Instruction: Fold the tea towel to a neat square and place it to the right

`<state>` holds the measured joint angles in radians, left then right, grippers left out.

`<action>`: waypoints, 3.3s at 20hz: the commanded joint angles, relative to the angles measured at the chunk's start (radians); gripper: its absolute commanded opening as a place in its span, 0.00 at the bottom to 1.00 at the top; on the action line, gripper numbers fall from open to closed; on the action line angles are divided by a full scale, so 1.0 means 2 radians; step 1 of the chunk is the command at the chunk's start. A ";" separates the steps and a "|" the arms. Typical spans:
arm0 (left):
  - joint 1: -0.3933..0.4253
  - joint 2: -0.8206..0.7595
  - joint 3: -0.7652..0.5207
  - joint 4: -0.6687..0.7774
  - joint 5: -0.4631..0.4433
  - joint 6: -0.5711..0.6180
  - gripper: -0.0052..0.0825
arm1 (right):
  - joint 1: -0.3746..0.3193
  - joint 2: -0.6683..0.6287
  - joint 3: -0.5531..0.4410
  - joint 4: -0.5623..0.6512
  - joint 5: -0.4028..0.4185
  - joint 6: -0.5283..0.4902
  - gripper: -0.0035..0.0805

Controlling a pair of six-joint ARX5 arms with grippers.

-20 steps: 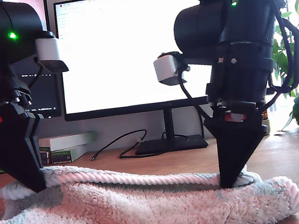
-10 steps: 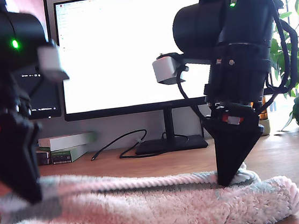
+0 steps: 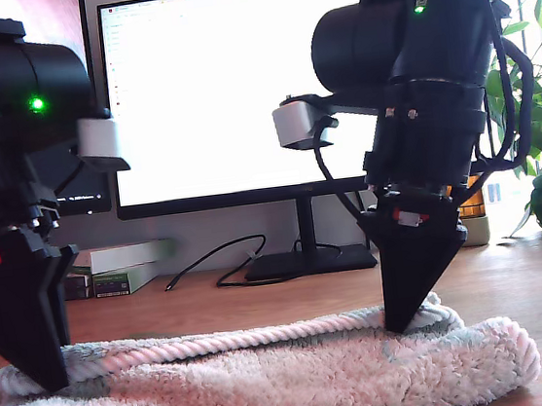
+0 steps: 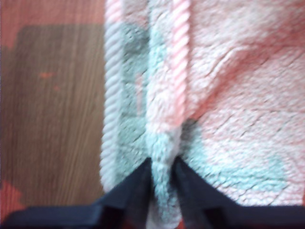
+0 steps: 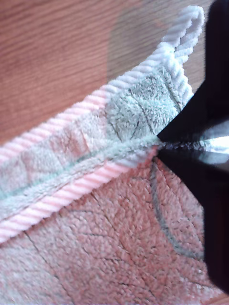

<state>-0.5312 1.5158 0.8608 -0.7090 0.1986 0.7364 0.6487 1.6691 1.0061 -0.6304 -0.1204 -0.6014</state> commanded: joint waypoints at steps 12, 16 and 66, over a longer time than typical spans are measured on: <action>0.003 0.001 -0.002 0.028 -0.051 -0.015 0.45 | -0.001 0.001 0.002 0.033 0.031 0.032 0.34; 0.003 0.000 0.000 0.027 -0.065 -0.016 0.45 | -0.002 0.001 0.006 0.047 0.039 0.032 0.34; 0.007 -0.112 -0.106 0.063 0.155 -0.253 0.03 | -0.063 -0.049 -0.047 0.087 -0.197 0.072 0.03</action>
<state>-0.5190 1.2797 0.6617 -0.5903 0.5007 0.2344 0.5194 1.5478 0.9104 -0.4549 -0.5011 -0.4500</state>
